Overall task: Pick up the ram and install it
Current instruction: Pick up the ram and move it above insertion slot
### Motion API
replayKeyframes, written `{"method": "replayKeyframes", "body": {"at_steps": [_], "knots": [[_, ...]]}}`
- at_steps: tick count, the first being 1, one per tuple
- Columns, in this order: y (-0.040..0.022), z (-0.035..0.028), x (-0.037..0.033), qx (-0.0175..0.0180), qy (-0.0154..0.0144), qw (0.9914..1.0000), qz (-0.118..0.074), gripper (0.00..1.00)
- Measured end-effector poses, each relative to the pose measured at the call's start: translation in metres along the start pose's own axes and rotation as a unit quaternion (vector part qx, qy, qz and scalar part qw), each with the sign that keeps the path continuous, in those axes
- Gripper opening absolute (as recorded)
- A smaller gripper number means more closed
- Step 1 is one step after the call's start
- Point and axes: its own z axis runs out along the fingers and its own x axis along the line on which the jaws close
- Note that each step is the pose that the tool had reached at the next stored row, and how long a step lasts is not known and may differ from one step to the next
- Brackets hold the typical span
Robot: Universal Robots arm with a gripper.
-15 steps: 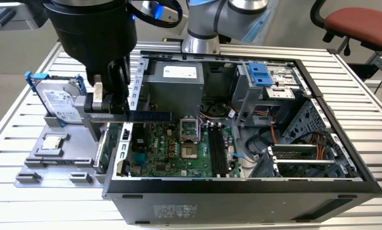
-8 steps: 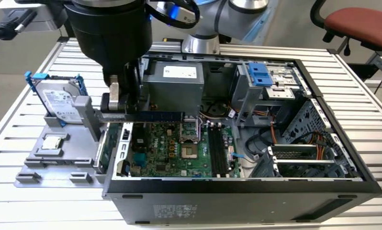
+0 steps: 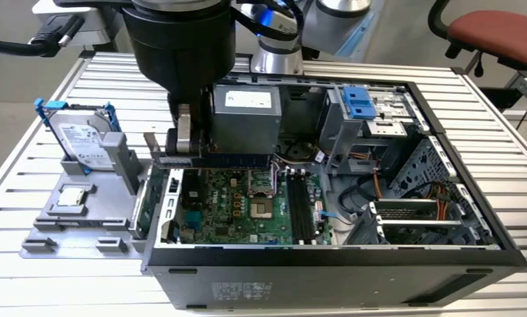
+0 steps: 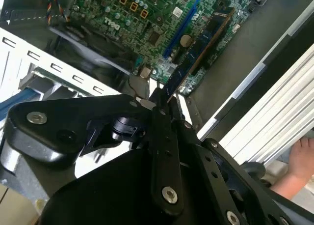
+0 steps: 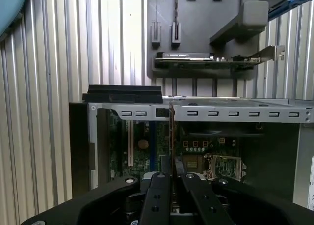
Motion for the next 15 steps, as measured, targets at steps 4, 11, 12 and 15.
{"method": "replayKeyframes", "body": {"at_steps": [4,11,12,15], "knots": [[-0.0095,0.0000,-0.0001,0.0000,0.0000,1.00000,0.000,0.00],[-0.0244,0.0001,-0.0004,0.0000,0.0000,1.00000,0.000,0.00],[-0.0279,0.0002,-0.0004,0.0000,0.0000,1.00000,0.000,0.00],[-0.0387,0.0002,-0.0006,0.0000,0.0000,1.00000,0.000,0.00]]}}
